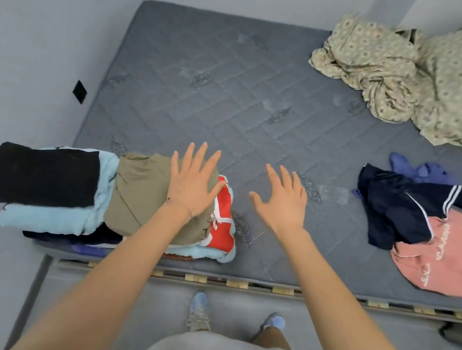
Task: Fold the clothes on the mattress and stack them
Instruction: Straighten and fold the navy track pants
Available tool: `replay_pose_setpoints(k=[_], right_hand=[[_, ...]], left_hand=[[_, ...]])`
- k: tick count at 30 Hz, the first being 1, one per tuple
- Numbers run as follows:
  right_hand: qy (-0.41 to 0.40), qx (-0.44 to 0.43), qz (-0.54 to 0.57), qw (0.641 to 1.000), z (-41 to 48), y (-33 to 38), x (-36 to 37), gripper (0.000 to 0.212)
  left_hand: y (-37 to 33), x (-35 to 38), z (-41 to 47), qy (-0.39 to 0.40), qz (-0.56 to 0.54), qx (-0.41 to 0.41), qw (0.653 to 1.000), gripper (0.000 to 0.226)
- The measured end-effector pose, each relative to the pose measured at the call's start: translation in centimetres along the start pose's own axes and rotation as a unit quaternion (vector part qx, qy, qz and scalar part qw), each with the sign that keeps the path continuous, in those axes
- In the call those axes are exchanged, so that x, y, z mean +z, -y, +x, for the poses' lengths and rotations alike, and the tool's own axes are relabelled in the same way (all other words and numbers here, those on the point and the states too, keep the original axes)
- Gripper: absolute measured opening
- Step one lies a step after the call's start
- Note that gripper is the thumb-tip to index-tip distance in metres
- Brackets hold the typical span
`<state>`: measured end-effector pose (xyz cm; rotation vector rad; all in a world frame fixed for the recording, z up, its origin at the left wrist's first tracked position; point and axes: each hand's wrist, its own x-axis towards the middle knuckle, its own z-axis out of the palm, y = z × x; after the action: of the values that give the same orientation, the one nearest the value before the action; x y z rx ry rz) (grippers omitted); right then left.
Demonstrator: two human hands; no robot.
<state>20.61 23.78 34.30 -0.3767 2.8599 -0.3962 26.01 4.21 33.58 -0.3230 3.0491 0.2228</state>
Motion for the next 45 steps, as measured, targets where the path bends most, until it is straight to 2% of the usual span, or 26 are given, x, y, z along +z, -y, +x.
replay_pose_setpoints(k=[5, 16, 23, 29, 39, 45], right_hand=[[-0.022, 0.042, -0.009, 0.999, -0.5, -7.5, -3.2, 0.076], [-0.017, 0.087, -0.05, 0.995, -3.9, -26.8, -8.0, 0.078], [-0.013, 0.145, -0.038, 0.989, -5.3, -37.2, -10.2, 0.08], [-0.009, 0.189, -0.023, 0.982, -4.3, -43.3, -10.3, 0.08], [-0.011, 0.231, 0.01, 0.973, 0.9, -49.4, -11.4, 0.084], [-0.019, 0.245, 0.018, 0.969, 4.5, -53.3, -13.2, 0.083]], left_hand=[[-8.1, -0.1, 2.4, 0.002, 0.0, 0.045, 0.999, 0.068], [-29.7, 3.9, 4.0, 0.045, -0.027, 0.096, 0.994, 0.069], [-39.8, 6.4, 4.7, 0.075, -0.045, 0.134, 0.987, 0.067], [-45.0, 8.4, 6.7, 0.097, -0.036, 0.174, 0.979, 0.068], [-49.4, 10.7, 13.9, 0.129, -0.029, 0.182, 0.974, 0.069], [-52.6, 12.2, 17.4, 0.13, 0.014, 0.221, 0.966, 0.07]])
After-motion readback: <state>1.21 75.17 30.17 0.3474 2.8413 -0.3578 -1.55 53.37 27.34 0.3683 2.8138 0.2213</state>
